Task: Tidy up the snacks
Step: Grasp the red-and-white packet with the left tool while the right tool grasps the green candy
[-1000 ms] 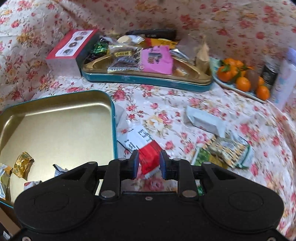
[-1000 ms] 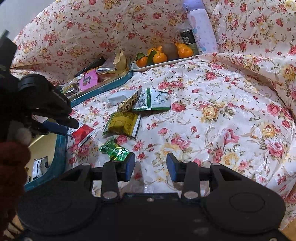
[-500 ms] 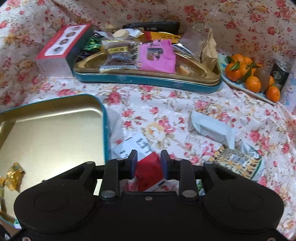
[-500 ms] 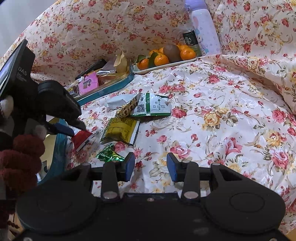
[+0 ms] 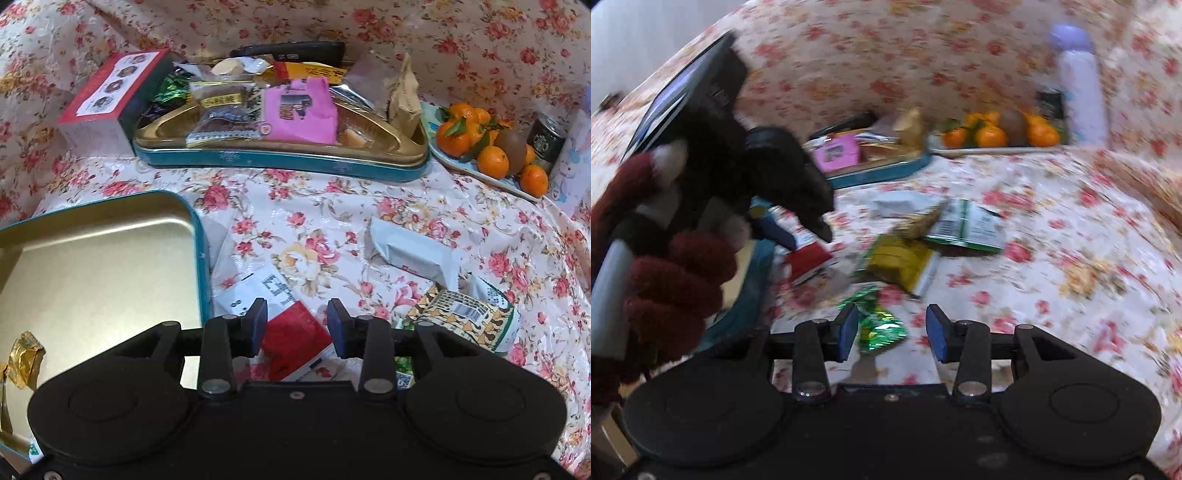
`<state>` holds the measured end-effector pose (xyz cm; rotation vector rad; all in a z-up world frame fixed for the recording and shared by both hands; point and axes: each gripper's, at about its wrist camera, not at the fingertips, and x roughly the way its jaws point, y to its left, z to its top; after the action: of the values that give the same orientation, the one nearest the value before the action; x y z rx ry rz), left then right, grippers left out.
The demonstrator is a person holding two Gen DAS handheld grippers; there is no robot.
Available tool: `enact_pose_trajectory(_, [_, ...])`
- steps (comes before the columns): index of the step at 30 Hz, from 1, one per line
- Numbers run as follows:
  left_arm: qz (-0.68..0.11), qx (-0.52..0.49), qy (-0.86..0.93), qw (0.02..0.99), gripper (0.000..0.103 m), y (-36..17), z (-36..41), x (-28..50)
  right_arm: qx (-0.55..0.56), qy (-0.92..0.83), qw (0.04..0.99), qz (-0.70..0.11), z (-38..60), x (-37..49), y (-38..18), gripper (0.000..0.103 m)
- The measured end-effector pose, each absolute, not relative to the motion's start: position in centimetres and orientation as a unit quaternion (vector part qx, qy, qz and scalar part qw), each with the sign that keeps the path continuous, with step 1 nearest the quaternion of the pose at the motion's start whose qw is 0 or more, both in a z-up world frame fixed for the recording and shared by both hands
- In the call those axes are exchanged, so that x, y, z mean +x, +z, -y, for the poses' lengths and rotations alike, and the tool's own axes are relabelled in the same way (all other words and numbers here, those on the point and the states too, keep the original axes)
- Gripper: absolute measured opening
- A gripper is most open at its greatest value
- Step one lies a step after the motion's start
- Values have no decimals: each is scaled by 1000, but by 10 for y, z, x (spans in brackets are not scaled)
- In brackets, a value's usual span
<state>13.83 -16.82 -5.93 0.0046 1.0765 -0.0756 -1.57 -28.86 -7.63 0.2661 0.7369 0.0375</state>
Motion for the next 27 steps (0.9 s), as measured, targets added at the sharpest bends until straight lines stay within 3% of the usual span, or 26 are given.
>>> enact_pose_trajectory(10, [-522,-17,-24,852,45,-59,159,145,33,36,930,-363,258,6,-93,43])
enact_pose_trajectory(17, [-523,-22,-11,852,45,-60,156,144,16,24,933,-360,259,9,-96,35])
enact_pose_trajectory(27, [-527,-46,12,849,46,-58,151,139,23,32,932,-360,262,9,-97,34])
